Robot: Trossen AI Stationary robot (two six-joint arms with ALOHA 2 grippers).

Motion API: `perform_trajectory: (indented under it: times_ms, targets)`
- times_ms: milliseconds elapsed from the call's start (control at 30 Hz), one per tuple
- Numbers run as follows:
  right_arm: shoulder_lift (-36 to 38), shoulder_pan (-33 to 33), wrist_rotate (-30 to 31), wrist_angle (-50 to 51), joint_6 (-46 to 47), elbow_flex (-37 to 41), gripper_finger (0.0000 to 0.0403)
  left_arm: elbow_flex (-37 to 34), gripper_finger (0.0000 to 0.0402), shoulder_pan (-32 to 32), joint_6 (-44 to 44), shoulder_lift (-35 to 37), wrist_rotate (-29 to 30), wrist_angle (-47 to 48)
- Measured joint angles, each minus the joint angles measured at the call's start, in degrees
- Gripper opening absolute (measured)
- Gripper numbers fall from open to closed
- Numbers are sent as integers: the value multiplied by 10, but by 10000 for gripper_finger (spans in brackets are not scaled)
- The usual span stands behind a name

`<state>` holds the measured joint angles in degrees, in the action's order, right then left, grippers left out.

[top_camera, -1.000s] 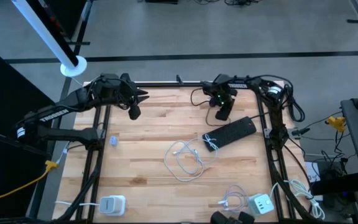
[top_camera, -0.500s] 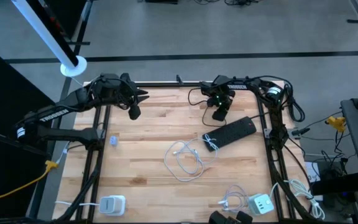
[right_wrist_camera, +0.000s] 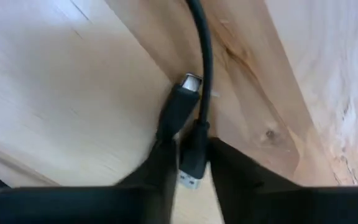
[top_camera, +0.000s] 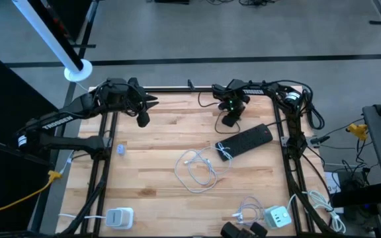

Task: Plug in charger cables
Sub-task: Insert the top right black charger cable into the right white outlet extension

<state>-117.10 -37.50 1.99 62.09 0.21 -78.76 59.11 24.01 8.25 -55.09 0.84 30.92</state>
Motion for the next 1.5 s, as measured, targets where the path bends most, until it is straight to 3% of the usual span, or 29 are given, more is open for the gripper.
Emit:
perform_trajectory:
  times_ms: [167,267,467,600,800,1033,1200,1400,1500]
  targets:
    - [8,0,-5,6,20,0,34,0,66,0,0,0,0,0]
    - [27,2,-5,21,25,-9,11,0,66,0,0,0,0,-6]
    - [129,7,-5,43,41,-30,13,0,66,-2,-9,8,-6,-53]
    - [209,8,-9,43,56,-37,13,0,66,-3,-22,8,-66,-115]
    - [331,31,-10,39,51,-37,13,0,66,-3,-49,-14,-179,-255]
    - [460,87,-58,40,39,-37,13,1,66,-7,-125,-66,-222,-400]
    - [511,134,-65,39,50,-33,13,1,66,-28,-188,-120,-298,-511]
    - [535,205,-81,36,40,-32,13,1,66,-77,-284,-182,-298,-691]
    - [540,250,-85,35,31,-31,13,1,66,-95,-329,-207,-257,-793]
